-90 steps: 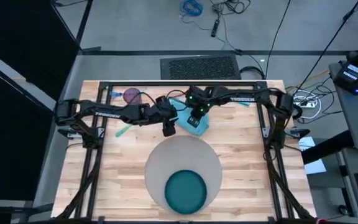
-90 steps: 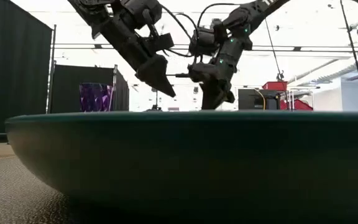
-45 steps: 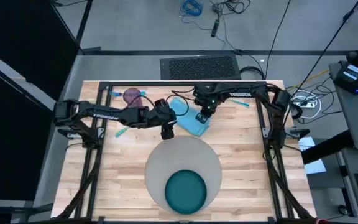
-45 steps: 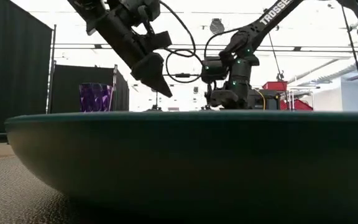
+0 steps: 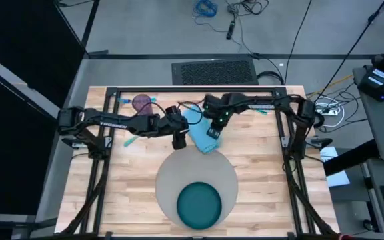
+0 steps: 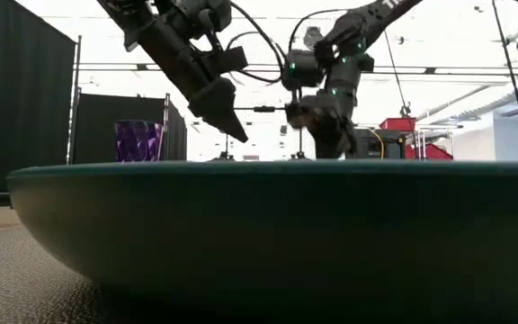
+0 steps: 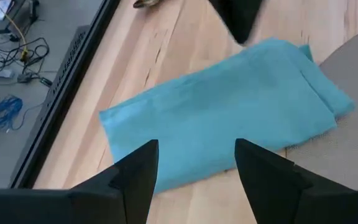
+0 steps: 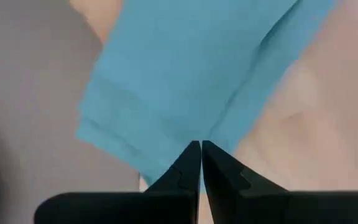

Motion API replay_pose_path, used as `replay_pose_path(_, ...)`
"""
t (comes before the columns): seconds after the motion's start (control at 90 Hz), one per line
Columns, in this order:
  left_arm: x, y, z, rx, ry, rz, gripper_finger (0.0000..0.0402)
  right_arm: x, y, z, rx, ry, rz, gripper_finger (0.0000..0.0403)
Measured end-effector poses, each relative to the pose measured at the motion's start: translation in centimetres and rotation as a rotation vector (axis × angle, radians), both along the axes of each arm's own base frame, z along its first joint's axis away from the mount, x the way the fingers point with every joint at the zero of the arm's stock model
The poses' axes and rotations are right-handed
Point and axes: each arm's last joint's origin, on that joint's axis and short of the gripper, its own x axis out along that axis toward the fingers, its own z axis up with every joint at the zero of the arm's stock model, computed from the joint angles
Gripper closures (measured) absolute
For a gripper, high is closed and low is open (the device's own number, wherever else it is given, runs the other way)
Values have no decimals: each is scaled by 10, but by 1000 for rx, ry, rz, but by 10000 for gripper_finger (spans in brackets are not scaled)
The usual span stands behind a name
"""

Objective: Set table place
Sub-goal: Fold the blue napkin

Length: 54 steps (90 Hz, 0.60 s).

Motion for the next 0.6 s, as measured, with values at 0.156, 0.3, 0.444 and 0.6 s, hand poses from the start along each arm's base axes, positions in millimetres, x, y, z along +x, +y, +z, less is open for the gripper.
replay_pose_path(0.156,0,0,0,-10,-4,10,204,-8,-17,11,-42,-44,69,403)
replay_pose_path(0.3,0,0,0,-15,-14,15,204,-12,-37,-12,33,-39,159,403)
replay_pose_path(0.444,1,-2,0,-23,-18,17,204,-7,-37,-16,61,-150,362,403)
replay_pose_path(0.6,1,-2,0,-23,-17,16,204,-4,-34,-24,161,-257,508,403)
